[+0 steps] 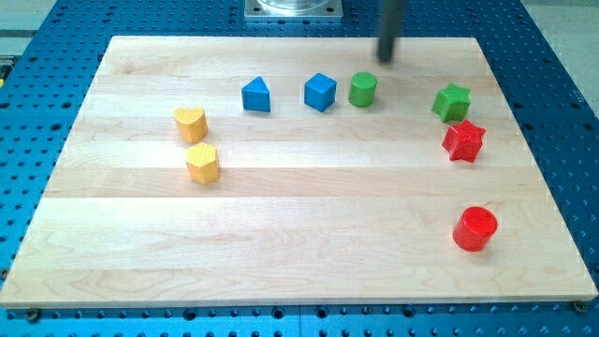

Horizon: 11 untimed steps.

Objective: Move the green star to the right of the green circle

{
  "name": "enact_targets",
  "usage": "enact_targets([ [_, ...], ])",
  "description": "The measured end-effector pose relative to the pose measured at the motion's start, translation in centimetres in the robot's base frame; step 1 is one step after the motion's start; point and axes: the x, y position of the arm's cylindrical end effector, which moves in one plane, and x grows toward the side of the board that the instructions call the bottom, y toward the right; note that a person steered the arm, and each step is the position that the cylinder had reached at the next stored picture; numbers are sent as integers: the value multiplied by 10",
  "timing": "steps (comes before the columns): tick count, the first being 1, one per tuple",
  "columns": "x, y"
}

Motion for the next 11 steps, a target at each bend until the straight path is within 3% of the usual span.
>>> enact_targets([
  [1,46,70],
  [3,121,54],
  [5,116,-23],
  [7,114,40],
  [11,108,33],
])
